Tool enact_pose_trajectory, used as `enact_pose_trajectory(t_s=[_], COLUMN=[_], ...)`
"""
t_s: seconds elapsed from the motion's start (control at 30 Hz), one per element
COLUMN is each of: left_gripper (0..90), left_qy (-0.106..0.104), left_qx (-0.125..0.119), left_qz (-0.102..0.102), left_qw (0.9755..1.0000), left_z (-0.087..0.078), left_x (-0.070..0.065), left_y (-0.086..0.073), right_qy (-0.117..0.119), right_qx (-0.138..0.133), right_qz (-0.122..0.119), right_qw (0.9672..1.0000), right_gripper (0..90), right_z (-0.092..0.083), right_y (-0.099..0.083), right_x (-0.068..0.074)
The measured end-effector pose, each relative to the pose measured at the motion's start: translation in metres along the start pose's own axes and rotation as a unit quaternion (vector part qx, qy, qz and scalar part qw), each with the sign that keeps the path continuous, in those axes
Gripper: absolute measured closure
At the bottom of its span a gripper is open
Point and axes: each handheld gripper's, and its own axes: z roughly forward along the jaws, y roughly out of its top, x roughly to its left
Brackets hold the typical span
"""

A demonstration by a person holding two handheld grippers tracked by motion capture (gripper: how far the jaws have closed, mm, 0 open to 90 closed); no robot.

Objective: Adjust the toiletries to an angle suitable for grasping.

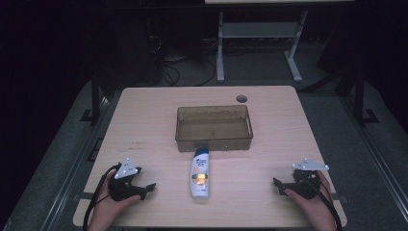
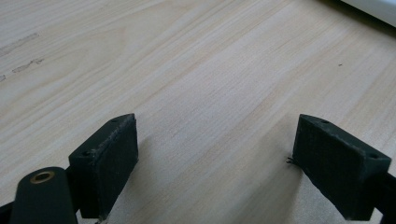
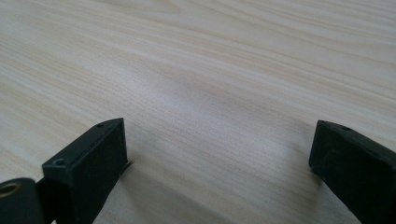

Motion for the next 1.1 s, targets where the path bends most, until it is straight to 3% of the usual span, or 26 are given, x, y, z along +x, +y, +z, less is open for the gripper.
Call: enact_pose_trajectory(t_s=[0.2,0.43,0.5,0.53,0.57,0.63,0.67,0.77,0.8,0.83,0.87,1.1], left_gripper=[14.2,36.0,38.5,45.5,45.5,53.8,62.2,70.0,79.3,79.3,88.6,89.9], left_qy=[0.000,-0.002,-0.002,-0.002,-0.004,-0.014,-0.018,-0.025,-0.031,-0.036,-0.040,-0.047], left_qx=[-0.002,-0.013,-0.011,-0.011,-0.010,-0.010,-0.011,-0.020,-0.021,-0.022,-0.023,-0.016], left_qz=[0.001,0.001,0.001,0.001,-0.001,-0.001,0.000,-0.012,-0.015,-0.017,-0.019,-0.016], left_qw=[1.0000,0.9999,0.9999,0.9999,0.9999,0.9999,0.9998,0.9994,0.9992,0.9990,0.9987,0.9986], left_z=[0.000,-0.003,-0.004,-0.005,-0.005,-0.006,-0.007,-0.009,-0.010,-0.011,-0.011,-0.011], left_x=[0.000,0.000,0.000,0.000,-0.001,-0.001,-0.001,-0.001,0.000,0.000,0.000,-0.004], left_y=[0.000,0.000,0.001,0.001,0.001,0.003,0.005,0.011,0.013,0.016,0.018,0.031], right_qy=[0.000,0.001,0.001,0.001,0.001,0.001,0.000,0.000,0.000,0.000,0.000,0.000], right_qx=[0.000,0.001,0.001,0.001,0.001,0.001,0.000,0.000,0.001,0.001,0.001,0.001], right_qz=[0.000,0.000,0.000,0.000,-0.001,-0.001,0.000,-0.001,-0.001,-0.001,-0.001,-0.001], right_qw=[1.0000,1.0000,1.0000,1.0000,1.0000,1.0000,1.0000,1.0000,1.0000,1.0000,1.0000,1.0000], right_gripper=[3.9,3.8,3.8,3.8,3.8,3.8,3.8,3.8,3.8,3.8,3.8,3.8], right_z=[0.000,0.000,0.000,0.000,0.000,0.000,0.000,0.000,0.000,0.000,0.000,0.000], right_y=[0.000,0.000,0.000,0.000,0.000,0.000,0.000,0.000,0.000,0.000,0.000,0.000], right_x=[0.000,0.000,0.000,0.000,0.000,0.000,0.000,0.000,0.000,0.000,0.000,0.000])
